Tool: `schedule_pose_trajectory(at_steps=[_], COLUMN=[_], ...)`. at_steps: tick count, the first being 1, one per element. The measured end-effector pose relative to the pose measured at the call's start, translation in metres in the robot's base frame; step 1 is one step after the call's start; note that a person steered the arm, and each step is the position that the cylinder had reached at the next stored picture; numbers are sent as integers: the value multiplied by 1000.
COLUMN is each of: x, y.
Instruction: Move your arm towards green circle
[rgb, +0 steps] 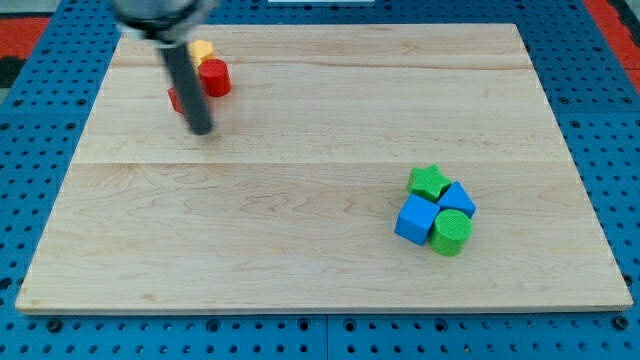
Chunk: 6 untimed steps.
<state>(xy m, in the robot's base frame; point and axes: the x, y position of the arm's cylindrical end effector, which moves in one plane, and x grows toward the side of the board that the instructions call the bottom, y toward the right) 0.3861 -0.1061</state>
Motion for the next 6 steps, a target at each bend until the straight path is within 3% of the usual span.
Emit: schedule_pose_trajectory(at_steps=[1, 2, 3, 4, 6], x=[-12, -20, -3, 40, 135], y=[114, 193, 284, 350, 321])
